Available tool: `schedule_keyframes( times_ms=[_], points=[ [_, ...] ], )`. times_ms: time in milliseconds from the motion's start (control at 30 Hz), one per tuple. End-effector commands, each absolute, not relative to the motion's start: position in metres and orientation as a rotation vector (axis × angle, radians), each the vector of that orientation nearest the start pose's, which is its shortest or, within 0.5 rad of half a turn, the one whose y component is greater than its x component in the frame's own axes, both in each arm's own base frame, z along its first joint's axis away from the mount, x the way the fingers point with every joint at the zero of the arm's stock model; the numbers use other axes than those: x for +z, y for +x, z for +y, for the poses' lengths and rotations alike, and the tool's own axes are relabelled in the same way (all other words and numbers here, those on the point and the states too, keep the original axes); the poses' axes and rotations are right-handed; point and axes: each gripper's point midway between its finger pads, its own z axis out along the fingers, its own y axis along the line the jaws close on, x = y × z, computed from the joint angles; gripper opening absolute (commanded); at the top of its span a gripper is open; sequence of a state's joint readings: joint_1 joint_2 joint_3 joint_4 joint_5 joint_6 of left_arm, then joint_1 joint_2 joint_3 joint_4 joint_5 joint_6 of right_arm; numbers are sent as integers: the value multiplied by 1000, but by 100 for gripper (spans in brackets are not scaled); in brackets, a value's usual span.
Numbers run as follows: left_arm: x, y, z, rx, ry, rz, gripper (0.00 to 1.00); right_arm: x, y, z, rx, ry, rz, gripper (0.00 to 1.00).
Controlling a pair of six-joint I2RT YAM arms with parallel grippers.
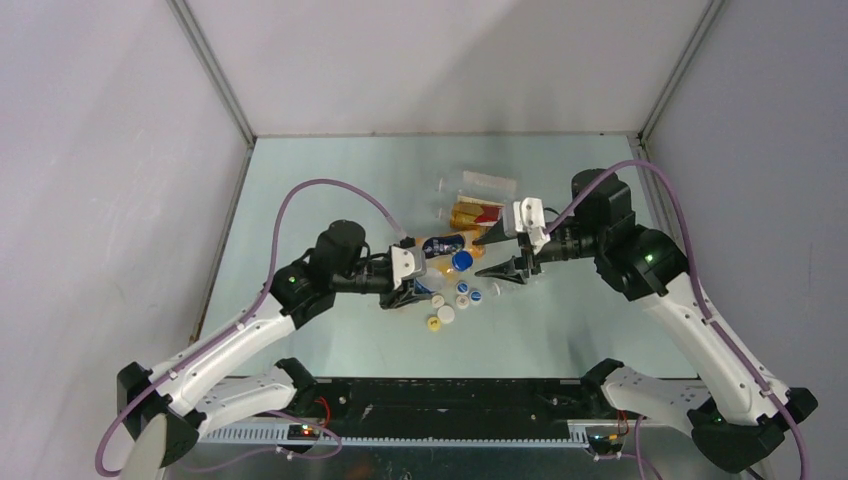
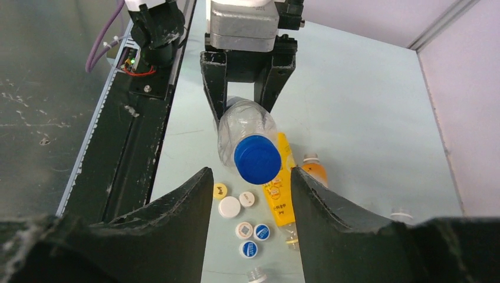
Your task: Screw on the bottle caps
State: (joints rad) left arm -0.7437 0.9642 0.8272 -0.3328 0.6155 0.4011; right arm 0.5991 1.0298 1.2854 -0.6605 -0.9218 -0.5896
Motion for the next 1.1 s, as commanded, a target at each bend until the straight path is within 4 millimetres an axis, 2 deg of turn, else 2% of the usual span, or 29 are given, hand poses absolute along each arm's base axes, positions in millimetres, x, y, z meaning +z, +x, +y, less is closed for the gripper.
schedule_keyframes(
  times_ms=[0, 600, 1067],
  points=[
    [238, 161, -275, -862, 1447, 1404, 9, 349, 153, 264, 928, -1541, 1130, 52],
    [242, 163, -276, -847, 1464, 1392, 9, 332, 152, 273, 969, -1575, 1186, 46],
    [248, 166, -278, -819, 1479, 1379, 9, 327, 156, 274, 970, -1573, 1242, 39]
  ],
)
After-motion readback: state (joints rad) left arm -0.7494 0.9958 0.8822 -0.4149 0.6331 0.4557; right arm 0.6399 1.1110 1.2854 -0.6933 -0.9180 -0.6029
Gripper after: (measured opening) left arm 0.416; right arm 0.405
